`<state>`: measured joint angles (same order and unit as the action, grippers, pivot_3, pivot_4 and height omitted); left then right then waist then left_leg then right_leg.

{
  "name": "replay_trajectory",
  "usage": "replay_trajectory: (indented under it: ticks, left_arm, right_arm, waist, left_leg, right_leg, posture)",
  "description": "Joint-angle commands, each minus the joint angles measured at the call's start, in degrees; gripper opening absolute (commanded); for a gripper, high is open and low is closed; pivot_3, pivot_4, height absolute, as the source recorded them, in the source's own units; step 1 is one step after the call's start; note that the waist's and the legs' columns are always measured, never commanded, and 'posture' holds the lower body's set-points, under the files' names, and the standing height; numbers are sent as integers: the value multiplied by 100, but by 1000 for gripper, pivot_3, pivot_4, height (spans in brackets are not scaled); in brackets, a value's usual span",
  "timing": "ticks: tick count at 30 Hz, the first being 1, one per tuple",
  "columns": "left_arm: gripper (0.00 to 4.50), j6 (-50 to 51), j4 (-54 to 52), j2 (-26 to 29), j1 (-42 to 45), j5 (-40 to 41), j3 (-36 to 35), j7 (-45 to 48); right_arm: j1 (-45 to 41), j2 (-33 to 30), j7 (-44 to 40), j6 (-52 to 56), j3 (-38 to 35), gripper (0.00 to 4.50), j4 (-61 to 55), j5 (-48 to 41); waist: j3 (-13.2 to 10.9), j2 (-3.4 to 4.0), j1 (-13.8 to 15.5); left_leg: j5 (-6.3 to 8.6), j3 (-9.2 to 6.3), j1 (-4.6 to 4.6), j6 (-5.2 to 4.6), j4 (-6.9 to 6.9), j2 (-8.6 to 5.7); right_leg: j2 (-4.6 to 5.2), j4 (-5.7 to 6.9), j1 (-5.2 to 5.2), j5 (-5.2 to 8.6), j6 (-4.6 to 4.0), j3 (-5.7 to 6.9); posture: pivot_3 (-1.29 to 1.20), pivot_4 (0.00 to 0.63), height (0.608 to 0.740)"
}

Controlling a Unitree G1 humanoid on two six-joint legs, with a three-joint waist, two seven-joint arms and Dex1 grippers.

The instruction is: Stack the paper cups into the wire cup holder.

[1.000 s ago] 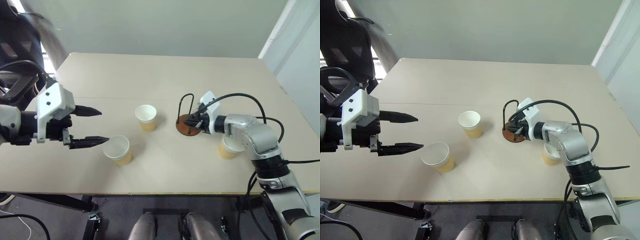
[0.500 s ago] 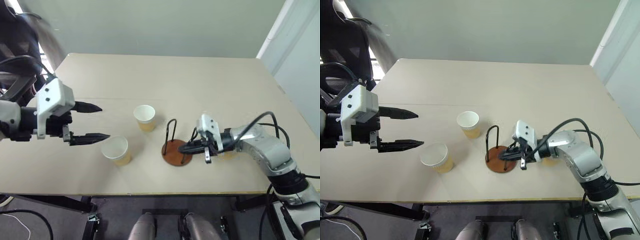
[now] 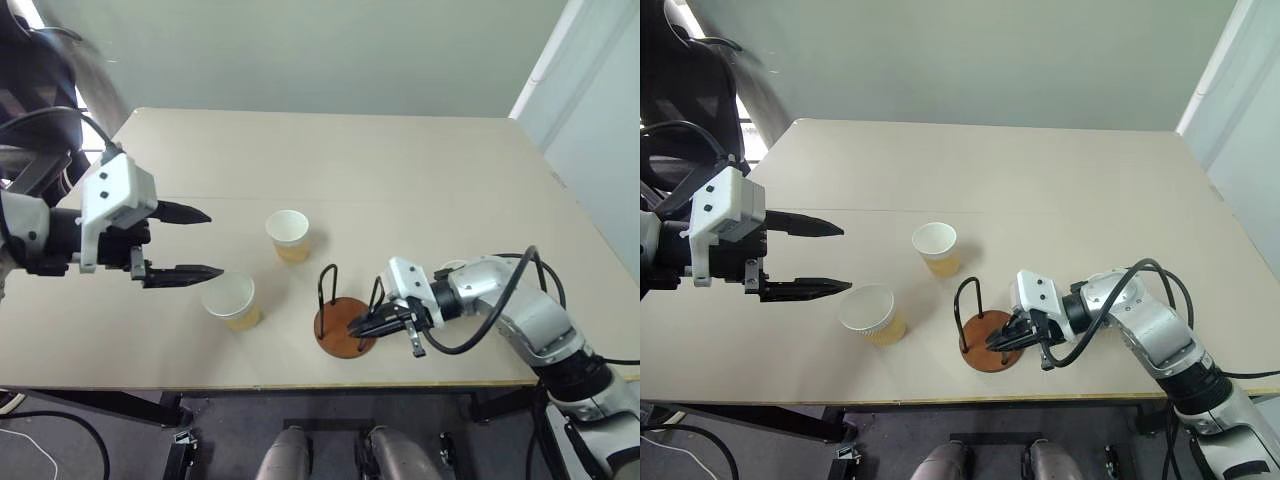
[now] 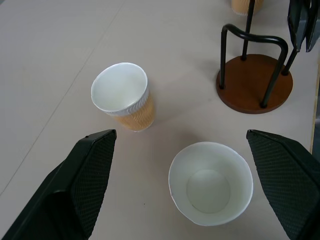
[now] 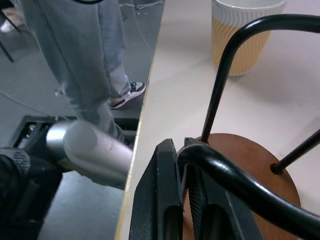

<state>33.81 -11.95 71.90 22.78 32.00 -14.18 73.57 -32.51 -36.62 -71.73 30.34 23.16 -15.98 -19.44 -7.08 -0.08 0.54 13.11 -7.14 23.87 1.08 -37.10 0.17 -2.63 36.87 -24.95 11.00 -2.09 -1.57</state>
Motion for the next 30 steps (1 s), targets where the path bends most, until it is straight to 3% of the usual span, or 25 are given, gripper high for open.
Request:
replay_trajectory:
  ticks: [1, 19, 23, 30]
  left_arm:
    - [4500, -86, 4, 63, 125, -31, -69, 17]
    - [4500, -206, 45, -30, 178, -8, -72, 6]
    - [4500, 382, -362, -60, 156, 990, -488, 425]
    - [4500, 755, -830, 154, -740, 1335, -992, 865]
  right_arm:
    - [-95, 39, -164, -314, 96, 17, 170, 140]
    - [-263, 50, -792, -1365, 159, 17, 871, 538]
    - [-391, 46, -955, -1596, 191, 17, 1126, 659]
    - [-564, 187, -1061, -1878, 250, 17, 1456, 854]
  waist:
    - [0, -1, 0]
    - [2, -3, 3]
    - [4, -6, 8]
    - [4, -6, -13]
  left_leg:
    - [0, 0, 0, 0, 0, 0]
    - [-2, 0, 0, 0, -1, 1]
    - [-4, 0, 2, 0, -1, 0]
    - [-2, 2, -4, 2, 2, 3]
  right_leg:
    - [0, 0, 0, 0, 0, 0]
    - [0, -1, 1, -1, -12, -1]
    - [0, -2, 1, 0, -17, -2]
    - [-2, 2, 2, -1, -21, -2]
  posture:
    - [0, 150, 740]
    - [0, 150, 740]
    - [0, 150, 740]
    - [0, 150, 740]
